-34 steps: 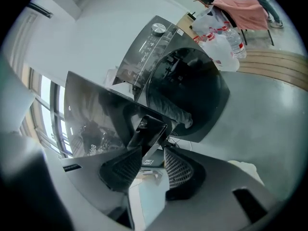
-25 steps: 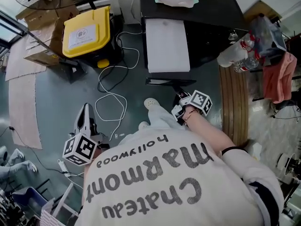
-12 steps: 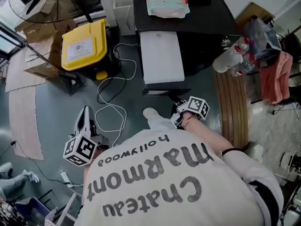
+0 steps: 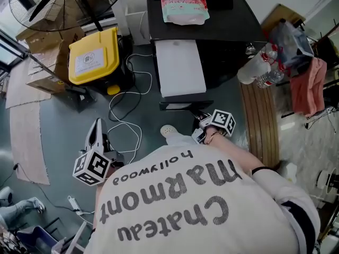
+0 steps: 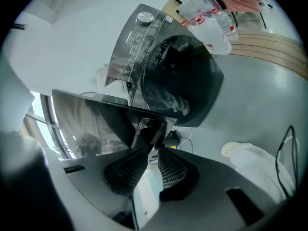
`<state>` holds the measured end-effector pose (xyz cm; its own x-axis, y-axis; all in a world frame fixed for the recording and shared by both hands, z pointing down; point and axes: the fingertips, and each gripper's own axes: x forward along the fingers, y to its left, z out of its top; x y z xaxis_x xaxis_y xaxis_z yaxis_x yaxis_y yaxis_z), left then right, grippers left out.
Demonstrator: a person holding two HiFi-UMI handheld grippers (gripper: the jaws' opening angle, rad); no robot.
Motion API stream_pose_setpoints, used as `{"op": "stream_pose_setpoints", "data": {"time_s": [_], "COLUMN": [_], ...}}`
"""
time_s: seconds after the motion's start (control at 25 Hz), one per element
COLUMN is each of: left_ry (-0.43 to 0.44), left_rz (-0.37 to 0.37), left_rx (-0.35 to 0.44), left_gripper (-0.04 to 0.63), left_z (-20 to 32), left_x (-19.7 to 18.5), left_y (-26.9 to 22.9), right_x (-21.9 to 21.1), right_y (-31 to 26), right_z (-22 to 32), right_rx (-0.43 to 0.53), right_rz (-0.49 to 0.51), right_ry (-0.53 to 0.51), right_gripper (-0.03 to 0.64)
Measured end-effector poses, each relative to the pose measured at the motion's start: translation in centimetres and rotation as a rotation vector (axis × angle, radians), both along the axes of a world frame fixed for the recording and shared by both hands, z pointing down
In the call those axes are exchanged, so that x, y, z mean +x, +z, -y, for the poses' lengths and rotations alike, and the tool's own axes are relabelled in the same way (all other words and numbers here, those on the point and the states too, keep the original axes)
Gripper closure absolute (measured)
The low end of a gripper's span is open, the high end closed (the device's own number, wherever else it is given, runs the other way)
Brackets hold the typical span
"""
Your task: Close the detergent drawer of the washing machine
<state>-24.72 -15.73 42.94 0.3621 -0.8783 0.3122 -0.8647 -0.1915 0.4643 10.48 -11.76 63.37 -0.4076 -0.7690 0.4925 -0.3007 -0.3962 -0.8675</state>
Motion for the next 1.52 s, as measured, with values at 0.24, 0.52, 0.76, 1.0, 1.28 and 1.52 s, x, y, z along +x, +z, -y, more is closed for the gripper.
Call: {"op": "stream_pose_setpoints", "data": {"time_s": [0.24, 0.52, 0.76, 1.0, 1.28, 1.52], "left_ry": [-0.007, -0.023, -0.046, -0.056, -0.066, -0.074], "left_rz": [0.003, 0.003, 0.009, 0.008, 0.006, 0.005], "left_rx": [0.012, 0.022, 0.024, 0.023, 0.033, 0.030], "left_gripper": [0.588, 0.588, 0.588, 0.588, 0.588, 0.588], "left_z": [-0.1, 0.2, 0.4, 0.8, 1.0, 1.4], "left_x": [0.0, -0.6, -1.7, -2.1, -2.3, -1.9], "left_y": [-0.4, -1.0, -1.1, -1.0, -1.3, -1.3], "right_x": [0.9, 0.7, 0.5, 0.5, 0.8, 1.1], "right_y": [-0.2, -0.7, -0.4, -0.4, -0.6, -0.8], "right_z": [0.1, 1.0, 1.8, 2.7, 3.2, 4.2], "right_rx": [0.000, -0.004, -0.013, -0.015, -0.015, -0.012], "right_rz": [0.014, 0.029, 0.034, 0.035, 0.035, 0.030], "right_ry": [0.042, 0.057, 0.067, 0.066, 0.066, 0.050], "right_gripper": [0.535, 0.537, 0.537, 0.537, 0.536, 0.535]}}
